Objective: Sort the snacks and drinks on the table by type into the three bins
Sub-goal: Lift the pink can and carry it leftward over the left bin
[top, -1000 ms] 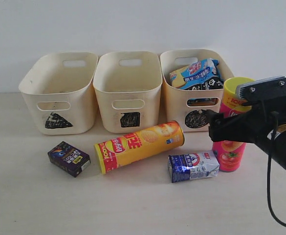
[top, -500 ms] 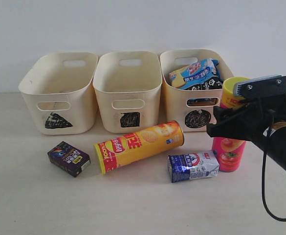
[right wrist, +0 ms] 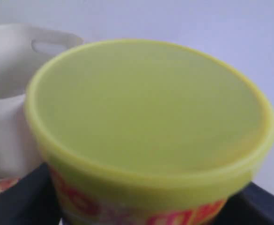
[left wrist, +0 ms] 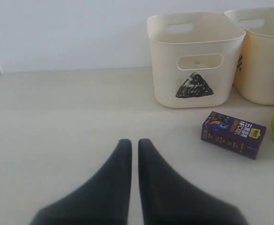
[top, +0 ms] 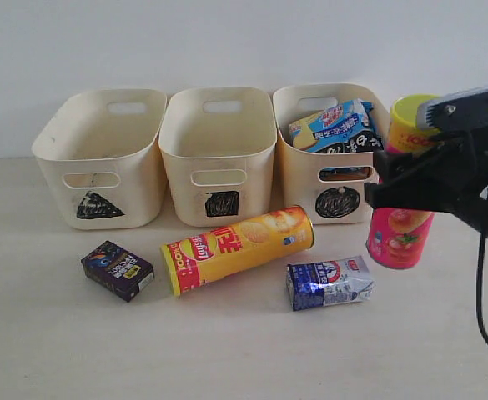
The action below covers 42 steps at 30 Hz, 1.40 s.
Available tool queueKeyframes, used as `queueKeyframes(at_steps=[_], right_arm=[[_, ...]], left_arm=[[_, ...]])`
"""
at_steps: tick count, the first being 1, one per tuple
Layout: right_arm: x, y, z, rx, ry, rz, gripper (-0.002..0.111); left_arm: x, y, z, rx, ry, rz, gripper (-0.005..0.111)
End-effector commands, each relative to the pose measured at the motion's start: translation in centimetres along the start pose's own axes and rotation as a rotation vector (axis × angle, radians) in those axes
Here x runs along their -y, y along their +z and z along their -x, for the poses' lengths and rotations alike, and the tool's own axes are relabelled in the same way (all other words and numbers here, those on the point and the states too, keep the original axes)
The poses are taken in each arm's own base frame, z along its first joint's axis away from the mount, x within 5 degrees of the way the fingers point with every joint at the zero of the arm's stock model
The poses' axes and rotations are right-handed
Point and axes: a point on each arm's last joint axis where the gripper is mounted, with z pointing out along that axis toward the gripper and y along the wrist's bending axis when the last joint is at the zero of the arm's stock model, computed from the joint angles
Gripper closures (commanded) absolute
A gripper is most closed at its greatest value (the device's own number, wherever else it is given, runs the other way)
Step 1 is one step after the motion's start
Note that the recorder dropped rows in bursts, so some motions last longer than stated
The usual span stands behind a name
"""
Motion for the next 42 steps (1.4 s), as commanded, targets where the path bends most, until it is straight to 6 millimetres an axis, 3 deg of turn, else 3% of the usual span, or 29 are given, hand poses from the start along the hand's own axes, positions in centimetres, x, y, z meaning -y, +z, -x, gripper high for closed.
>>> queueKeyframes(at_steps=[1,5,11,25,42], right_arm=[[0.4,-2.1,3.1,0.067,0.012,0.015,0.109],[-0.6,-3.2,6.6,0.093,0.047,0.106,0.109],[-5.5,-2.6,10.5,0.173,0.033,0.278,0.109],[-15.9,2.1,12.9,0.209,0.015,0.488,0.109],[-22.4,9.9,14.0,0.318,0.018,0.504,0.109]], left_arm=[[0.0,-0.1,0.2,0.014,-0.010,0.001,0.102],[0.0,-0.1,0.2,0.014,-0.010,0.001,0.102],[0.0,-0.1,0.2,0.014,-0.010,0.001,0.102],[0.0,-0.1,0.2,0.014,-0.010,0.001,0.102],[0.0,-0.1,0.2,0.014,-0.010,0.001,0.102]])
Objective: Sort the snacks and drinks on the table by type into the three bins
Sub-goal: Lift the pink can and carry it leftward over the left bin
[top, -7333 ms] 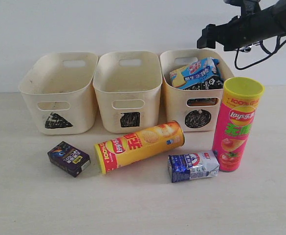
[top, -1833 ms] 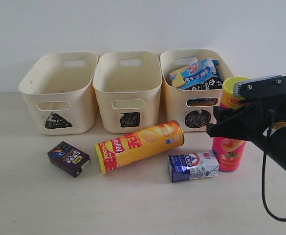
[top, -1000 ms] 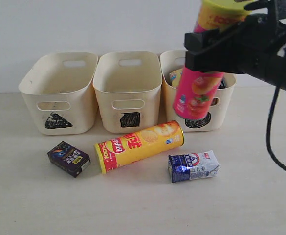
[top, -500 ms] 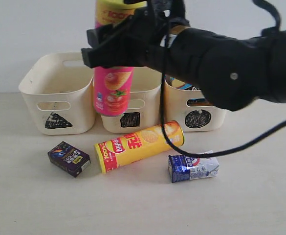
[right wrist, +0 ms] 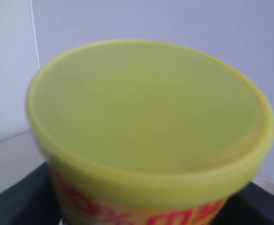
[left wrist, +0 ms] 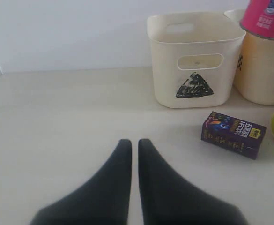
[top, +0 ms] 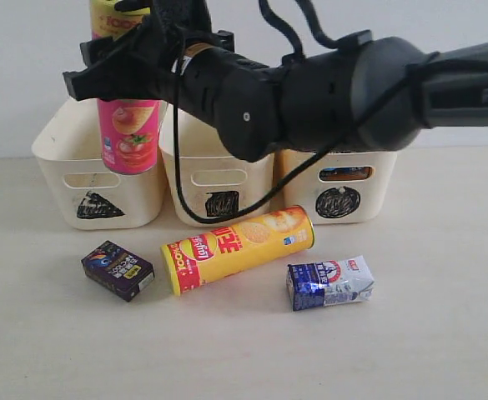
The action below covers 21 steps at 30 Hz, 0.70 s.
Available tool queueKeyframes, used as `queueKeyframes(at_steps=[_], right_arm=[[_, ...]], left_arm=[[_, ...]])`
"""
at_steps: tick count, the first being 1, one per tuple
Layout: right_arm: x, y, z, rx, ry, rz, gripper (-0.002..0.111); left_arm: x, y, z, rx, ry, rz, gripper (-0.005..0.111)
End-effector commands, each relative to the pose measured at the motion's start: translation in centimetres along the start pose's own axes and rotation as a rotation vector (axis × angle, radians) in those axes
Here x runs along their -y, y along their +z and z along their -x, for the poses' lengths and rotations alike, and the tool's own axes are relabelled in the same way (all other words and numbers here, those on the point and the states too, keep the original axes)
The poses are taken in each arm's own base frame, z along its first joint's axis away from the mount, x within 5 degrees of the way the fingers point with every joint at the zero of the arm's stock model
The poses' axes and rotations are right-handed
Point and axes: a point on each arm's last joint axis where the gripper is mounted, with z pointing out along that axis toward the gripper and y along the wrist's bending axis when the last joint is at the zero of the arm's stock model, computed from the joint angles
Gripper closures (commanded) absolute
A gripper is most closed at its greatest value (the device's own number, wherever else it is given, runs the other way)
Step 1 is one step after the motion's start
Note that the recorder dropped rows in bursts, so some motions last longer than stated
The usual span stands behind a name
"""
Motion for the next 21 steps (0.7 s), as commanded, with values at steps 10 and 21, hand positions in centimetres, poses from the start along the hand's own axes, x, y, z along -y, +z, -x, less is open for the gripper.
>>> queueKeyframes(at_steps=[10,21], right_arm=[[-0.9,6.2,-0.3,0.159,-0.121,-0.010,0.109],[-1.0,9.6,-2.8,0.201,-0.208,-0.033,0.109]], left_arm=[[0.0,-0.1,0.2,0.014,-0.010,0.001,0.102],[0.0,-0.1,0.2,0.014,-0.010,0.001,0.102]])
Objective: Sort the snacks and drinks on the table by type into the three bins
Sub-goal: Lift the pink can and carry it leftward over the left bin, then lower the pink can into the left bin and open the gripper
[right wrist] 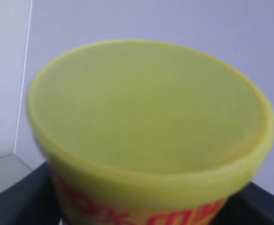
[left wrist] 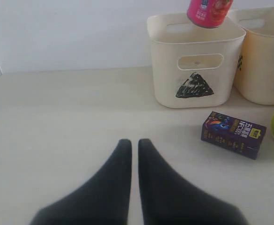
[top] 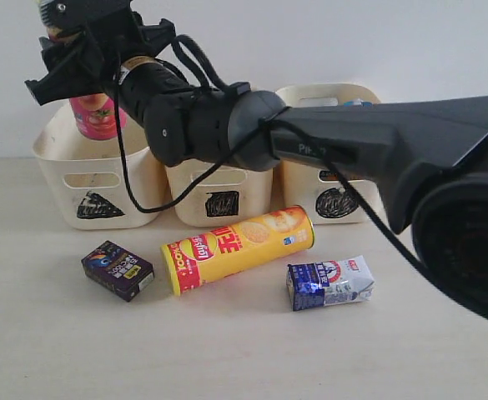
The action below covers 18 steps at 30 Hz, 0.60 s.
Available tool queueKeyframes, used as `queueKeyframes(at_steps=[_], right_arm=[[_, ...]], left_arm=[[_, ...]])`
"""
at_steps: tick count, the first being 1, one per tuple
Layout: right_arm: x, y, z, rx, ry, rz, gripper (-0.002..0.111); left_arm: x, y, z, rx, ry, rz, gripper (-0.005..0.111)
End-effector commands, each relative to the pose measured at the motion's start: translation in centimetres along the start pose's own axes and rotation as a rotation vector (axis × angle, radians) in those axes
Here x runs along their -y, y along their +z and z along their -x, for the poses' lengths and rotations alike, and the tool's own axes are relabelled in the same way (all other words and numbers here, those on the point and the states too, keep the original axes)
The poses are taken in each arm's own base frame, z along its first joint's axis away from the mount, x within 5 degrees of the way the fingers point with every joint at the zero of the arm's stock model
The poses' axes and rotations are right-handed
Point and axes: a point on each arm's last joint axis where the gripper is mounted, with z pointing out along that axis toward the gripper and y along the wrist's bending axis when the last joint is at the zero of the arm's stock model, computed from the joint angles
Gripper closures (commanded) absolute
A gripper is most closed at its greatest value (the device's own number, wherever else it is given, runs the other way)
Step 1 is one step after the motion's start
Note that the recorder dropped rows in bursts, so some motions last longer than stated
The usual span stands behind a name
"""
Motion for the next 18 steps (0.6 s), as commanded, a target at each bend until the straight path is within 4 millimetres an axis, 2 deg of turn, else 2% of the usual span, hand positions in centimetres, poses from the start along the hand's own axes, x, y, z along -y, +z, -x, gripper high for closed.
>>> queueKeyframes(at_steps=[1,6,11,14,18], right_arm=[[0.0,0.9,-0.9,0.038,-0.030,-0.017,0.109],[0.8,1.5,-2.8,0.025,-0.031,-0.039,0.108],[1.4,1.5,-3.5,0.013,-0.008,-0.058,0.107],[1.3,1.5,-3.7,0.003,-0.006,-0.054,0.093],[1.2,1.5,-4.0,-0.031,0.003,-0.039,0.061]], left_arm=[[0.0,-0.1,0.2,0.014,-0.010,0.001,0.102],[0.0,-0.1,0.2,0.014,-0.010,0.001,0.102],[0.0,-0.1,0.2,0.014,-0.010,0.001,0.102],[0.0,-0.1,0.2,0.014,-0.010,0.001,0.102],[0.0,-0.1,0.2,0.014,-0.010,0.001,0.102]])
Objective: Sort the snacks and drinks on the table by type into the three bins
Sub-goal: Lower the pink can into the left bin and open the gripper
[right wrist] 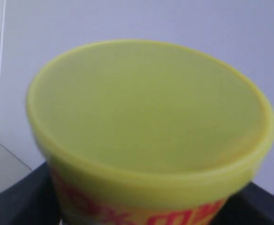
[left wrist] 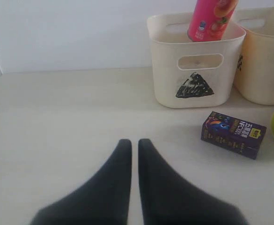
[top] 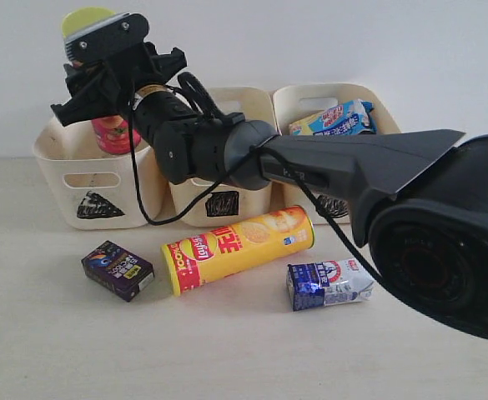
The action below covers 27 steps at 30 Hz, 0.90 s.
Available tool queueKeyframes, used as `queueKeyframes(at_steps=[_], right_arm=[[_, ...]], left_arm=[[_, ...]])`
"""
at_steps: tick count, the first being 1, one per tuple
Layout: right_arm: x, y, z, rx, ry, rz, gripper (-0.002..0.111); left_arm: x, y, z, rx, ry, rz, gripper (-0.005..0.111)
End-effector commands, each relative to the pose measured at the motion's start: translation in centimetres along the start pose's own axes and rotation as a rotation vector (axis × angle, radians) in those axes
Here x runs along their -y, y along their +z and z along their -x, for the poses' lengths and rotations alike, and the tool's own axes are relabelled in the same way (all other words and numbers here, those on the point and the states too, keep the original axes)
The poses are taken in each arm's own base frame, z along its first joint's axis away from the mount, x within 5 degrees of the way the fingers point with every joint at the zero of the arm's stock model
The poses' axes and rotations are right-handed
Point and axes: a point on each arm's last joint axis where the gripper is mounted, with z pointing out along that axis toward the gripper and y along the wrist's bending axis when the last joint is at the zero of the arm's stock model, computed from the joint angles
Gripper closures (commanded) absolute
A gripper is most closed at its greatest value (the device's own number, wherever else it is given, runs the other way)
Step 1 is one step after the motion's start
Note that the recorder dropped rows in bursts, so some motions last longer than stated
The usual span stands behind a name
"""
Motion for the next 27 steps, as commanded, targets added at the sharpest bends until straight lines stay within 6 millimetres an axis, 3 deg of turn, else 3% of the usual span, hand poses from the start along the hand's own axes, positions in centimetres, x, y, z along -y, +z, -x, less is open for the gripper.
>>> queueKeyframes(at_steps=[1,4,7,12,18,23,26,27], right_arm=[[0.3,0.1,0.4,-0.008,0.011,0.001,0.055],[0.3,0.1,0.4,-0.011,0.011,0.003,0.038],[0.2,0.1,0.4,-0.010,0.014,0.004,0.030],[0.2,0.1,0.4,-0.010,0.014,0.004,0.030],[0.5,-0.3,3.0,-0.087,0.026,0.053,0.031],[0.6,-1.4,5.8,-0.234,0.028,0.140,0.062],[0.7,-2.4,7.3,-0.337,0.027,0.198,0.099],[0.7,-2.6,7.6,-0.357,0.026,0.209,0.106]], left_arm=[[0.0,-0.1,0.2,0.014,-0.010,0.001,0.102],[0.0,-0.1,0.2,0.014,-0.010,0.001,0.102],[0.0,-0.1,0.2,0.014,-0.010,0.001,0.102],[0.0,-0.1,0.2,0.014,-0.010,0.001,0.102],[0.0,-0.1,0.2,0.014,-0.010,0.001,0.102],[0.0,-0.1,0.2,0.014,-0.010,0.001,0.102],[0.0,-0.1,0.2,0.014,-0.010,0.001,0.102],[0.0,-0.1,0.2,0.014,-0.010,0.001,0.102]])
